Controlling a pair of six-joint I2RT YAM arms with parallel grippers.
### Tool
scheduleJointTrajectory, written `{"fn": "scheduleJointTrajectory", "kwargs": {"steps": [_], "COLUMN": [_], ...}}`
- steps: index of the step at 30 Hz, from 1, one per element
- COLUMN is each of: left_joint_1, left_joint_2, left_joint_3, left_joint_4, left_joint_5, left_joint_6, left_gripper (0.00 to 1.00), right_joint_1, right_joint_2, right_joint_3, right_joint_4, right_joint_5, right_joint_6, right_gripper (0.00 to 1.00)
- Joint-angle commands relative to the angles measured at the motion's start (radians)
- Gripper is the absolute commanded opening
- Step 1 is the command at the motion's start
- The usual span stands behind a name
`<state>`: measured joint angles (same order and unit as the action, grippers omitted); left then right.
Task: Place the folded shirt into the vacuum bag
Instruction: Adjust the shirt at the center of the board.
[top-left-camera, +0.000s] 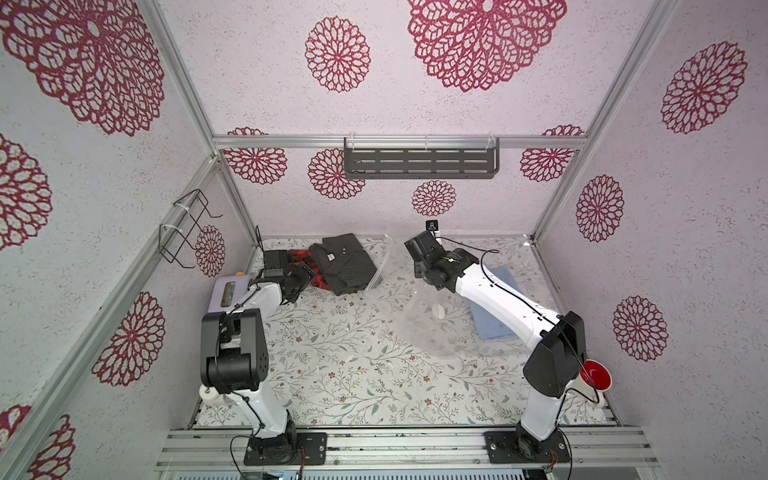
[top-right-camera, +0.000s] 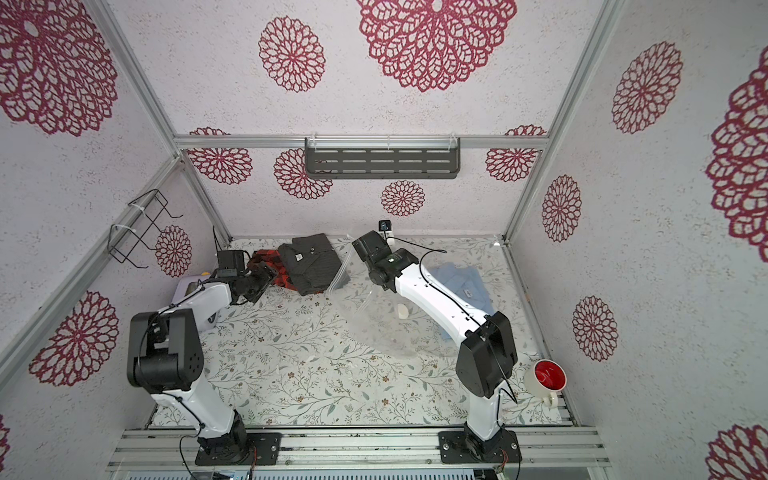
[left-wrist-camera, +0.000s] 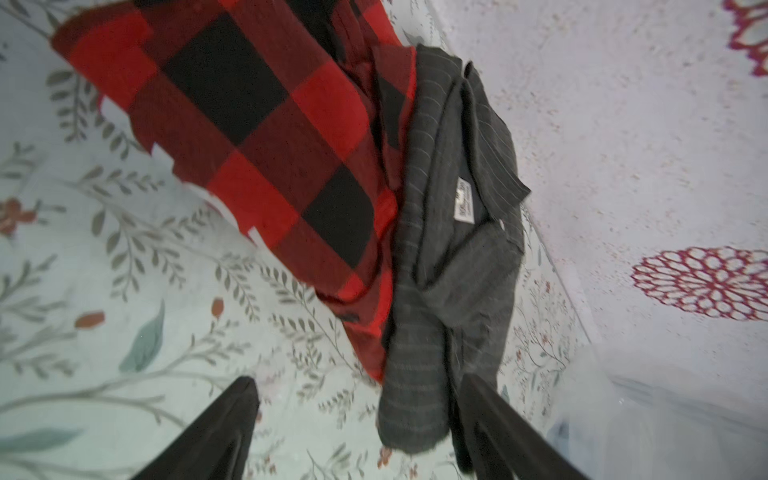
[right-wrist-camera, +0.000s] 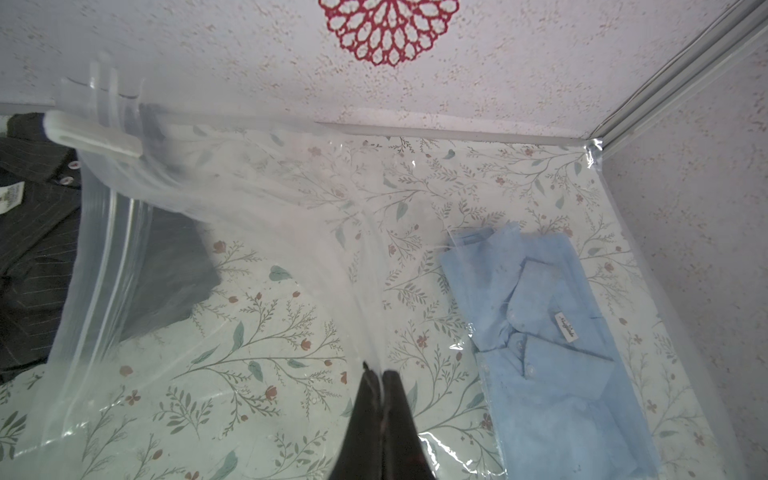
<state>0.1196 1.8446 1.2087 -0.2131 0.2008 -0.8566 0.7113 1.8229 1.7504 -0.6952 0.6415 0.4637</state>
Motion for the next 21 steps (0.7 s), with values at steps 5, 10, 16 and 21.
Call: {"fn": "scheduleJointTrajectory", "kwargs": {"steps": [5, 10, 16, 21], "left_joint_1": [0.030, 0.040, 0.076, 0.124], "left_joint_2": [0.217, 0.339, 0.368, 0.373], "left_joint_3": [0.200, 0.322, 0.380, 0.443], "left_joint_4": [-0.168, -0.225, -0.254, -0.287], "left_joint_5": [-0.131, -0.168, -0.199, -0.211], "left_joint_6": [0.056, 0.060, 0.053, 0.071], "left_gripper": [0.72, 0.61, 0.21, 0.11], "right_joint_1": [-0.037, -0.059, -0.062, -0.064], "right_joint_2": [-0.110, -0.146, -0.174, -0.187], "right_joint_3": [-0.089, -0.131, -0.155, -0.167], "right_joint_4": [0.056, 0.088, 0.105, 0.115], "right_joint_5": [-0.033, -0.069, -0.083, -0.110], "right_joint_6": [-0.005, -0.006, -0.011, -0.010], "right_gripper": [0.00, 0.00, 0.00, 0.00]}}
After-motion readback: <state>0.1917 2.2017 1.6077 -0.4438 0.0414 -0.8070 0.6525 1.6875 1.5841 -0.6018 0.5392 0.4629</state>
